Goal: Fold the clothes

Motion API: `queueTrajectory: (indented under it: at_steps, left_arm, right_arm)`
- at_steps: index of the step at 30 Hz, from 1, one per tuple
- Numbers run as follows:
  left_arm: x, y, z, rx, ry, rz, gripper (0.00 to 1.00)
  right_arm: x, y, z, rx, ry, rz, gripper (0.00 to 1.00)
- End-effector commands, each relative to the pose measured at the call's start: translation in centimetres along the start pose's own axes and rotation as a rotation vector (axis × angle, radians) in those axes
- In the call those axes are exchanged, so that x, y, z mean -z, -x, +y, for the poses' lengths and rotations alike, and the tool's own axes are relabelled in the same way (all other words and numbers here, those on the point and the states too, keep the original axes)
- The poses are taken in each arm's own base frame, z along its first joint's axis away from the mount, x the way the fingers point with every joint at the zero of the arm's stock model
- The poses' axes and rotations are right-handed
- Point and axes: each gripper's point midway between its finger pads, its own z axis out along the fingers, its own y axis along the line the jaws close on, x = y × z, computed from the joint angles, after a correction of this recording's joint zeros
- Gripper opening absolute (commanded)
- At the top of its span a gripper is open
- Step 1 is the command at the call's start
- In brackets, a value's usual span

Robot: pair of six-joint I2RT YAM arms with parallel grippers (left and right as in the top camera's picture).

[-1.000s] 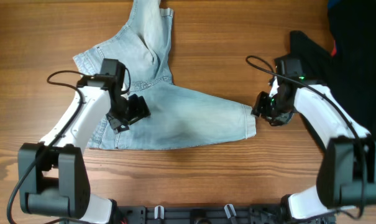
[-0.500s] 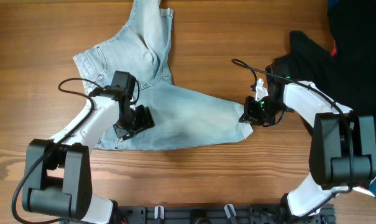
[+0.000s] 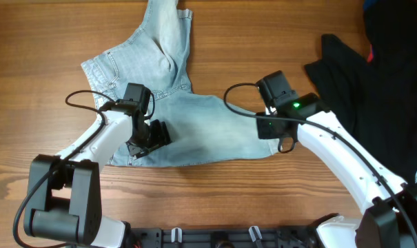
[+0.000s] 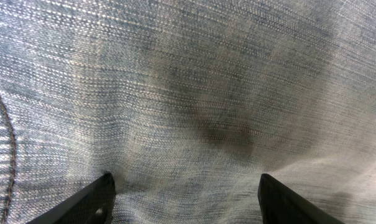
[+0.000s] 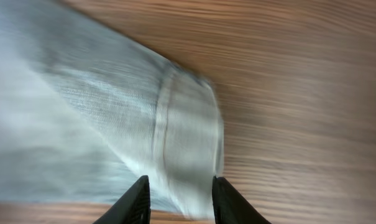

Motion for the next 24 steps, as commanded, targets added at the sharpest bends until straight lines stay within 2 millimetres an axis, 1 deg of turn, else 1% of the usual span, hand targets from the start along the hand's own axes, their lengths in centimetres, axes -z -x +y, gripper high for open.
queueTrajectory:
  at_steps: [1, 2, 3, 4, 5, 6, 7, 8, 9, 10, 11, 12, 13, 14, 15, 16, 17, 18, 19, 20, 21, 22, 23, 24]
  left_arm:
    - [-1.1, -1.2, 1.1, -0.005, 0.041, 0.041, 0.76]
    - [-1.1, -1.2, 1.1, -0.005, 0.041, 0.04, 0.76]
    - [-1.1, -1.2, 1.1, -0.005, 0.041, 0.04, 0.76]
    - [-1.1, -1.2, 1.1, -0.005, 0.041, 0.041, 0.76]
    - [-1.1, -1.2, 1.1, -0.005, 0.041, 0.04, 0.76]
    - [-1.1, -1.2, 1.1, -0.005, 0.041, 0.04, 0.77]
    - [-1.1, -1.2, 1.1, -0.005, 0.041, 0.04, 0.77]
    - [-1.1, -1.2, 1.1, -0.005, 0.04, 0.041, 0.77]
    - [-1.1, -1.2, 1.1, -0.004, 0.041, 0.041, 0.77]
    - [-1.1, -1.2, 1.1, -0.004, 0.04, 0.041, 0.77]
    - [-1.1, -1.2, 1.1, -0.005, 0.041, 0.04, 0.77]
    - [-1.1, -1.1, 1.1, -0.005, 0.039, 0.039, 0.77]
    - [-1.1, -1.1, 1.1, -0.005, 0.039, 0.038, 0.77]
    - [-1.1, -1.1, 1.1, -0.005, 0.039, 0.038, 0.77]
    - [-1.1, -1.1, 1.1, -0.005, 0.039, 0.038, 0.77]
    - [-1.1, -1.1, 1.1, -0.005, 0.039, 0.038, 0.77]
    - [-1.1, -1.1, 1.1, -0.005, 0.039, 0.038, 0.77]
    - [-1.1, -1.1, 1.1, -0.005, 0.039, 0.038, 0.77]
    - [-1.1, -1.1, 1.1, -0.005, 0.039, 0.038, 0.77]
    - [-1.1, -1.1, 1.1, -0.005, 0.039, 0.038, 0.77]
    - [-1.1, -1.1, 1.1, -0.005, 0.04, 0.039, 0.77]
    - [-1.1, -1.2, 1.1, -0.005, 0.041, 0.041, 0.78]
    - [-1.1, -1.2, 1.1, -0.005, 0.041, 0.042, 0.78]
    - [-1.1, -1.2, 1.1, -0.005, 0.041, 0.041, 0.78]
  right_arm:
    - [-0.3, 0.6, -2.8, -0.089, -0.099, -0.015, 0.34]
    - [-0.3, 0.5, -3.2, -0.079, -0.111, -0.008, 0.38]
    - [-0.3, 0.4, -3.6, -0.101, -0.122, -0.006, 0.39]
    - [-0.4, 0.7, -4.2, -0.184, -0.127, -0.015, 0.42]
    - [-0.5, 1.4, -4.5, -0.253, -0.099, -0.034, 0.44]
    - [-0.7, 2.6, -3.1, -0.245, 0.019, -0.052, 0.45]
    - [-0.9, 3.9, -1.2, -0.189, 0.178, -0.066, 0.51]
    - [-1.5, 4.2, -0.9, -0.205, 0.246, -0.05, 0.53]
    - [-2.2, 4.1, -1.4, -0.23, 0.244, -0.027, 0.54]
    - [-3.0, 4.0, -1.5, -0.243, 0.258, -0.004, 0.54]
    - [-4.1, 3.8, -1.0, -0.246, 0.312, 0.034, 0.54]
    - [-4.9, 3.6, 0.1, -0.218, 0.376, 0.067, 0.55]
    - [-5.8, 3.1, 0.7, -0.216, 0.406, 0.105, 0.56]
    - [-7.2, 2.3, 0.8, -0.225, 0.399, 0.156, 0.57]
    - [-8.1, 1.9, 0.9, -0.228, 0.4, 0.181, 0.57]
    - [-9.1, 1.5, 1.6, -0.222, 0.437, 0.214, 0.55]
    - [-9.3, 1.2, 2.8, -0.187, 0.509, 0.231, 0.45]
    - [-9.0, 1.1, 3.9, -0.164, 0.585, 0.241, 0.3]
    - [-8.9, 1.2, 3.9, -0.175, 0.591, 0.24, 0.04]
    - [-8.8, 1.9, 3.0, -0.224, 0.551, 0.217, 0.04]
    - [-8.3, 3.0, 1.7, -0.262, 0.497, 0.175, 0.05]
    - [-7.3, 4.2, 0.6, -0.267, 0.466, 0.116, 0.04]
    - [-5.6, 5.8, -1.0, -0.285, 0.398, 0.028, 0.05]
    - [-4.2, 6.9, -2.2, -0.284, 0.342, -0.044, 0.05]
